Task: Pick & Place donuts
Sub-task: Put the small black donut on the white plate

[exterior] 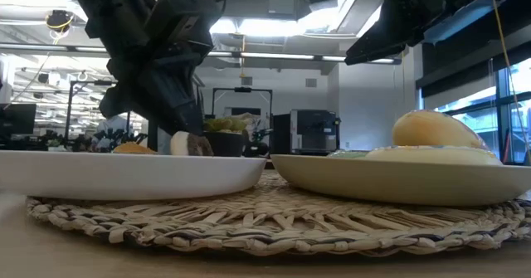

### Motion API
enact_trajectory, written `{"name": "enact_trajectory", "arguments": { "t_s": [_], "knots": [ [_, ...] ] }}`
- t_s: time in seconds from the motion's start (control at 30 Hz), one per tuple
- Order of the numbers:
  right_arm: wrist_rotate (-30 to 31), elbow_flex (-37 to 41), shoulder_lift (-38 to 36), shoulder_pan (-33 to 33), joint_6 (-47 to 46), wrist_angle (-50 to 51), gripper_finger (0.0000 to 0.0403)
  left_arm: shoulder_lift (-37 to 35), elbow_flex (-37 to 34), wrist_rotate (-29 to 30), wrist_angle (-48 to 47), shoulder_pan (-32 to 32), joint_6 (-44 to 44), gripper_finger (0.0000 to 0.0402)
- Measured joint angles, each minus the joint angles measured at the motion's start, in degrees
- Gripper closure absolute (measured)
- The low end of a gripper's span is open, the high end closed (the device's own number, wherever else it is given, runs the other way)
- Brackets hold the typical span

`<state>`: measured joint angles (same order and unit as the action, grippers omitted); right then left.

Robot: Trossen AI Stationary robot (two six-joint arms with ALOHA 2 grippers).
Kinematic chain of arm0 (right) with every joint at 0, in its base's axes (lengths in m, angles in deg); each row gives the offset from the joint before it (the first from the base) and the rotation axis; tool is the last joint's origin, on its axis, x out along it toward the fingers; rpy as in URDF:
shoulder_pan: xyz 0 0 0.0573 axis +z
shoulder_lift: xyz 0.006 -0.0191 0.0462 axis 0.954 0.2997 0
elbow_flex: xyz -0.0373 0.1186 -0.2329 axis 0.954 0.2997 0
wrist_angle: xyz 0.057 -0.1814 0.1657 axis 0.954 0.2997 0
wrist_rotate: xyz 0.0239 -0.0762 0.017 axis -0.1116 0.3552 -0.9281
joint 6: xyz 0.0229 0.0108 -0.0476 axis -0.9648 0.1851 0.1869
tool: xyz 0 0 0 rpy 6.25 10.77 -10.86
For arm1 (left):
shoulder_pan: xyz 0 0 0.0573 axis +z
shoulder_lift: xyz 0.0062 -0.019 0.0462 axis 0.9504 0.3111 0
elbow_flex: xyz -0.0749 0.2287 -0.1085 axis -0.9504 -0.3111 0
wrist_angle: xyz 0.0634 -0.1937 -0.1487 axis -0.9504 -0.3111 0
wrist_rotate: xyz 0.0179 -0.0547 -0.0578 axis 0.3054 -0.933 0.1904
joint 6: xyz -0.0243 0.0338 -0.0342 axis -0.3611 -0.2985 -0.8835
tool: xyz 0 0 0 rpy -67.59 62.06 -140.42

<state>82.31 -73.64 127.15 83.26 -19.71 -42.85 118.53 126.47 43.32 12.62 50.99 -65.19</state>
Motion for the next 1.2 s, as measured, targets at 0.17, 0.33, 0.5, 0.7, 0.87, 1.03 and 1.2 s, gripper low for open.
{"name": "enact_trajectory", "arguments": {
  "t_s": [0.17,0.33,0.5,0.7,0.87,1.03,1.2],
  "knots": [
    [0.0,0.0,0.0,-0.02,0.0,0.0,0.0211,0.0,0.0,-0.01,-0.36,0.0,0.62,0.0301],
    [0.0,0.0,0.0,-0.02,0.02,-0.02,0.0211,0.0,0.0,-1.94,-0.39,0.16,3.05,0.0269],
    [-0.01,0.0,0.0,-0.02,0.02,0.0,0.0211,-0.01,0.0,-4.16,-0.41,0.86,3.9,0.0258],
    [-0.02,0.0,0.0,-0.02,0.02,0.0,0.0211,-0.02,0.0,-4.14,-1.24,1.87,3.89,0.0258],
    [-0.02,0.0,0.0,-0.01,0.17,0.01,0.0211,-0.02,0.0,-5.46,-3.2,1.99,2.51,0.026],
    [0.0,0.0,0.0,-0.02,1.09,0.11,0.0211,-0.18,0.0,-5.63,-3.37,1.98,2.56,0.0257],
    [0.0,0.0,0.0,-0.01,1.1,0.15,0.0211,-0.83,0.04,-5.31,-3.43,1.99,2.93,0.0257]
  ]
}}
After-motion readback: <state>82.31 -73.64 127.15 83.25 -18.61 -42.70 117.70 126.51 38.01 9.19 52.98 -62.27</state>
